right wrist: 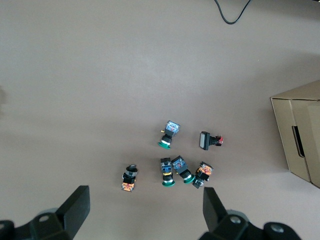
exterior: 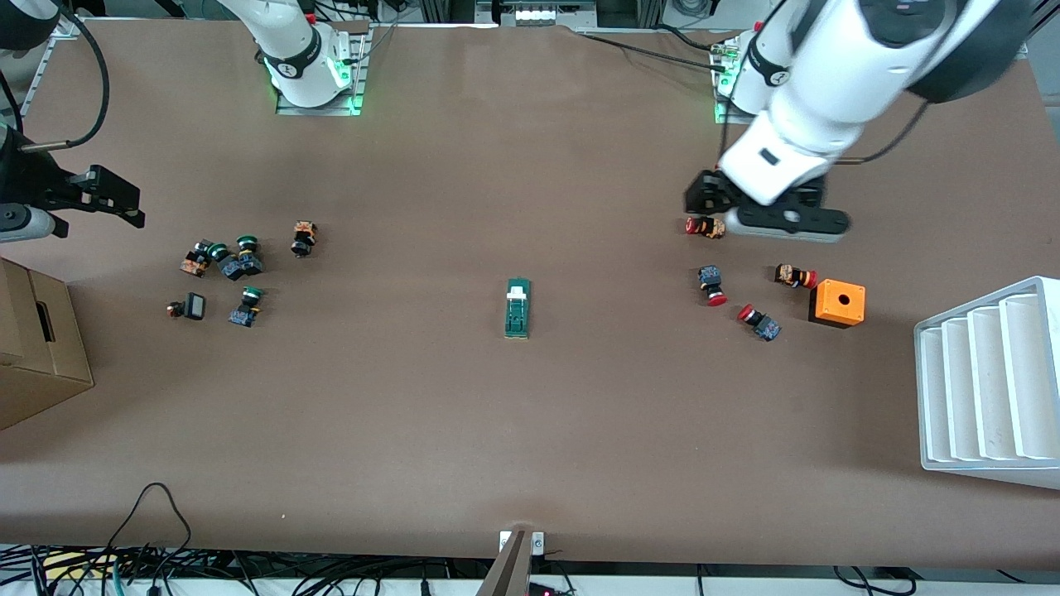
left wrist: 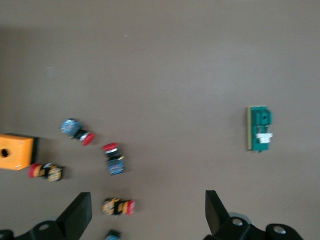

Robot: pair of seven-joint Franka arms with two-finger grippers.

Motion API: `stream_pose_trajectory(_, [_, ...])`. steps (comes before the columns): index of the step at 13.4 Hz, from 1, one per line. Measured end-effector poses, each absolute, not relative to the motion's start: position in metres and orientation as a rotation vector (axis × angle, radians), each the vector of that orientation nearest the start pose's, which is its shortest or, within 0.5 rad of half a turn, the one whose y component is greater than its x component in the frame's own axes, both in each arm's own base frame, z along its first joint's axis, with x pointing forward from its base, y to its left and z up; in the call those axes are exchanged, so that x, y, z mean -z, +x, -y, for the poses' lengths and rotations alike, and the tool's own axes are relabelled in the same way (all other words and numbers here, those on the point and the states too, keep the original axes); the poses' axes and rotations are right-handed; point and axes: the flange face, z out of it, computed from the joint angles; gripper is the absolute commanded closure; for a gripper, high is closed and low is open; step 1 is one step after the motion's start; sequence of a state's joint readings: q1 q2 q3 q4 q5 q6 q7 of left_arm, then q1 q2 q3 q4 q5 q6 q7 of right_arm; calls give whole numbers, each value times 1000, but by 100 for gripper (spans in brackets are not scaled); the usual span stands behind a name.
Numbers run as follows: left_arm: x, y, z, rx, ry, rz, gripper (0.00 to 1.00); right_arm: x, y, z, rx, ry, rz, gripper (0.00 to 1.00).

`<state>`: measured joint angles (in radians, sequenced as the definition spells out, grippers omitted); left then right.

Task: Close load switch with both arms
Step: 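Move the left gripper over the green load switch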

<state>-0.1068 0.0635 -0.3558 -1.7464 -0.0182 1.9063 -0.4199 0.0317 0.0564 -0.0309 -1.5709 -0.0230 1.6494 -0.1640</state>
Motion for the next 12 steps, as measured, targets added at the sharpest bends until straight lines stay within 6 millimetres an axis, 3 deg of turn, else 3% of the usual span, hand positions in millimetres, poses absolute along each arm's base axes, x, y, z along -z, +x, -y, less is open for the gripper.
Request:
stream_pose_trajectory(4, [-501, 503, 326, 216, -3280, -21, 0, -599, 579, 2, 31, -3157, 263, 0])
stream_pose_trajectory(12, [-446, 464, 382, 442, -3341, 29, 0, -600, 579, 5, 32, -3158, 252, 0])
